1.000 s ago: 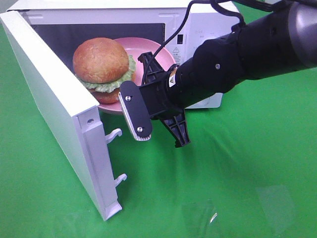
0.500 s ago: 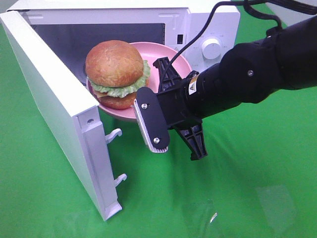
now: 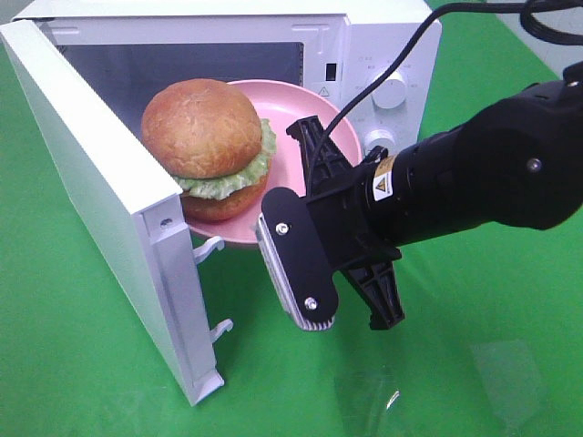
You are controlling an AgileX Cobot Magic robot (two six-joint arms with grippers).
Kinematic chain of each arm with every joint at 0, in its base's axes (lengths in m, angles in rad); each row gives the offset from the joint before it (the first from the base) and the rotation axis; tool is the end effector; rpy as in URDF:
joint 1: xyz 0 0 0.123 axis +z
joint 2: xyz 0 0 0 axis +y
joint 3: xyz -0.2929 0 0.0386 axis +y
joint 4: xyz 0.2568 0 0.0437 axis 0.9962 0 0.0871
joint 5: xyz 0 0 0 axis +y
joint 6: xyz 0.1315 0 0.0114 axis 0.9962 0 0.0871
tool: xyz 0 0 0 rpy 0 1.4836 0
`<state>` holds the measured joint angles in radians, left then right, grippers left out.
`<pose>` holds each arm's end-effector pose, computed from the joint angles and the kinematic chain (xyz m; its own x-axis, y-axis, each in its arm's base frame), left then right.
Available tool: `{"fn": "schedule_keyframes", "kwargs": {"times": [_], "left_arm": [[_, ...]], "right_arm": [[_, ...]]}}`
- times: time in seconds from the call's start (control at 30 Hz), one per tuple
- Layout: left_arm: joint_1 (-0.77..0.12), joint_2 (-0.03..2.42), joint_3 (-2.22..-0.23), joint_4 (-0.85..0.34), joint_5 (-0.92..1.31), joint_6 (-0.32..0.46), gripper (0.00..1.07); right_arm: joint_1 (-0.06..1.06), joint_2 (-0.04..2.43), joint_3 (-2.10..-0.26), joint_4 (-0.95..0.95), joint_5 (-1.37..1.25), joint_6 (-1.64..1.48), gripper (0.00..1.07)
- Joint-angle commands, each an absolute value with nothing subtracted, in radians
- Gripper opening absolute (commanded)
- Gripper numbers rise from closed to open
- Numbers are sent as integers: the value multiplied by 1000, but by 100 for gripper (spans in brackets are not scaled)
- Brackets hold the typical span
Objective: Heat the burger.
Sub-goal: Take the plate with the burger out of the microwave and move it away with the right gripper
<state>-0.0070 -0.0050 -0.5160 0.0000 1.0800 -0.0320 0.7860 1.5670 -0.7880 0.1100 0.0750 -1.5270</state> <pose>0.0254 -0.0002 0.2658 -0.4545 -0.0288 -0.8903 -0.0075 0.9996 -0.0285 0.2437 0.2456 0.1751 0.6284 -0.7692 -0.1158 -0.5931 -0.3775 -0.7111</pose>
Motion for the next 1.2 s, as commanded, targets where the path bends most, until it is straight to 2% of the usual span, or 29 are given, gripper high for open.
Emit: {"fn": "schedule_keyframes", "kwargs": {"times": [0.03, 0.23, 0.6, 0.93, 1.0, 1.2], "left_arm": [[-4, -9, -516, 6, 1066, -29, 101], [-4, -9, -516, 6, 1066, -29, 101], [-4, -9, -516, 6, 1066, -29, 101], [-4, -9, -516, 6, 1066, -29, 101], [-4, -9, -516, 6, 1066, -29, 101], [-4, -9, -516, 6, 1066, -29, 101]], "right_arm": [[818, 1491, -740, 109, 11, -1508, 0], [818, 1427, -686, 105, 12, -1475, 0], [818, 1267, -557, -24, 37, -1313, 0], [818, 1159, -525, -227, 184, -1042, 0], [818, 1127, -525, -327, 274, -873, 0], [818, 1096, -525, -474, 388, -628, 0]]}}
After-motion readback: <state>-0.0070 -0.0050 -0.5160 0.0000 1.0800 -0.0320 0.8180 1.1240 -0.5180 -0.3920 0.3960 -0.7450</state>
